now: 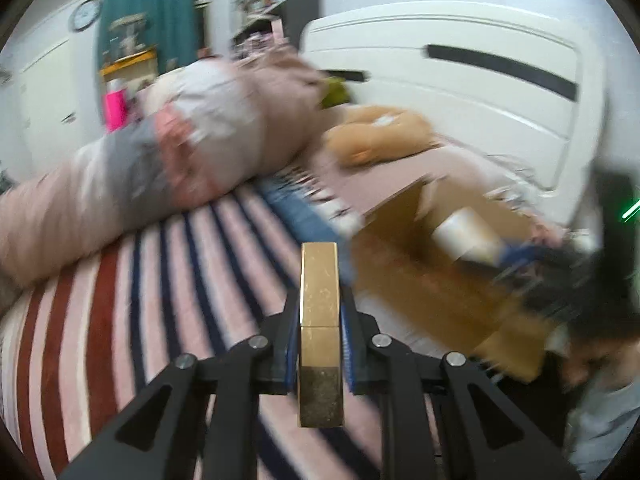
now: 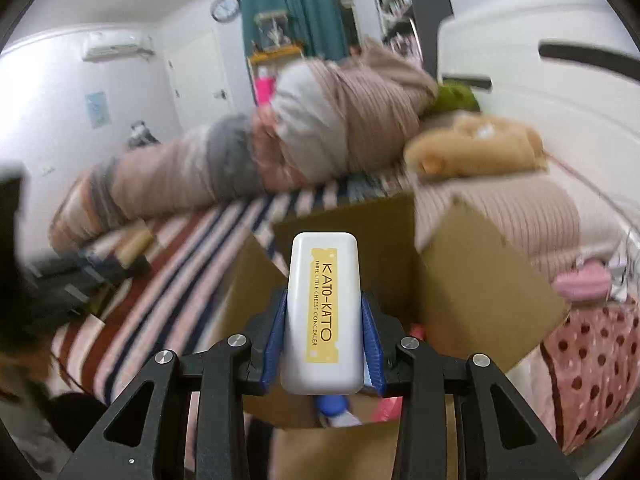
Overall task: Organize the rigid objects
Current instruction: 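Place the lipstick from the left gripper into the box while the right places the tube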
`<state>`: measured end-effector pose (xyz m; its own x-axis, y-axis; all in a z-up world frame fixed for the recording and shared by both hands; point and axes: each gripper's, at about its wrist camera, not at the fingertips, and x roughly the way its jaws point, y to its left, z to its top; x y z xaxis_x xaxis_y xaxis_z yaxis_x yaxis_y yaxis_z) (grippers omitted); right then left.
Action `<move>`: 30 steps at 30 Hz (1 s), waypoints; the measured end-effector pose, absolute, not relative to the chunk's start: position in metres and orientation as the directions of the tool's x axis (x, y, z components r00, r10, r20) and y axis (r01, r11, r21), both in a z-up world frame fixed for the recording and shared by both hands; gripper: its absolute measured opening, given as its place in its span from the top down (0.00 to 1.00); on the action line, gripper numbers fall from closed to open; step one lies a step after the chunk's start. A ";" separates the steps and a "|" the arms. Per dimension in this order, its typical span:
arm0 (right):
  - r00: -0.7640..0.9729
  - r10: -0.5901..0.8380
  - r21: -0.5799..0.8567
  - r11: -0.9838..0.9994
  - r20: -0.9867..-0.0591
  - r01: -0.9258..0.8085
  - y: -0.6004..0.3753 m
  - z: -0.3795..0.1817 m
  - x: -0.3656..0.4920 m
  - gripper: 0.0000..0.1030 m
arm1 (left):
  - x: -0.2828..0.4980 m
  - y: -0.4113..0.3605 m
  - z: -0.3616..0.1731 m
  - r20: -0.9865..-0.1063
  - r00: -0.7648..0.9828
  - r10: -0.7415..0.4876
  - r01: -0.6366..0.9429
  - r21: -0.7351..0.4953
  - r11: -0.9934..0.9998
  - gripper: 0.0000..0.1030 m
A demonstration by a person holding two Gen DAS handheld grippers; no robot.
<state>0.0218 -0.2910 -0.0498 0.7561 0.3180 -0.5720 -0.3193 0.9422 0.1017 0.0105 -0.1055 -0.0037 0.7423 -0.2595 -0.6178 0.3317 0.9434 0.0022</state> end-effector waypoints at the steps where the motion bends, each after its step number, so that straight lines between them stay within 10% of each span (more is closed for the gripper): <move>1: 0.748 0.304 0.097 0.946 -0.590 -0.308 -0.293 -0.057 0.027 0.70 | 0.014 -0.119 0.004 -0.613 0.740 -0.275 0.359 0.015 0.933 0.85; 30: 0.734 0.189 0.030 0.974 -0.652 -0.224 -0.330 -0.083 0.027 0.58 | 0.060 -0.243 -0.037 -0.814 0.501 -0.294 0.558 0.044 0.829 0.85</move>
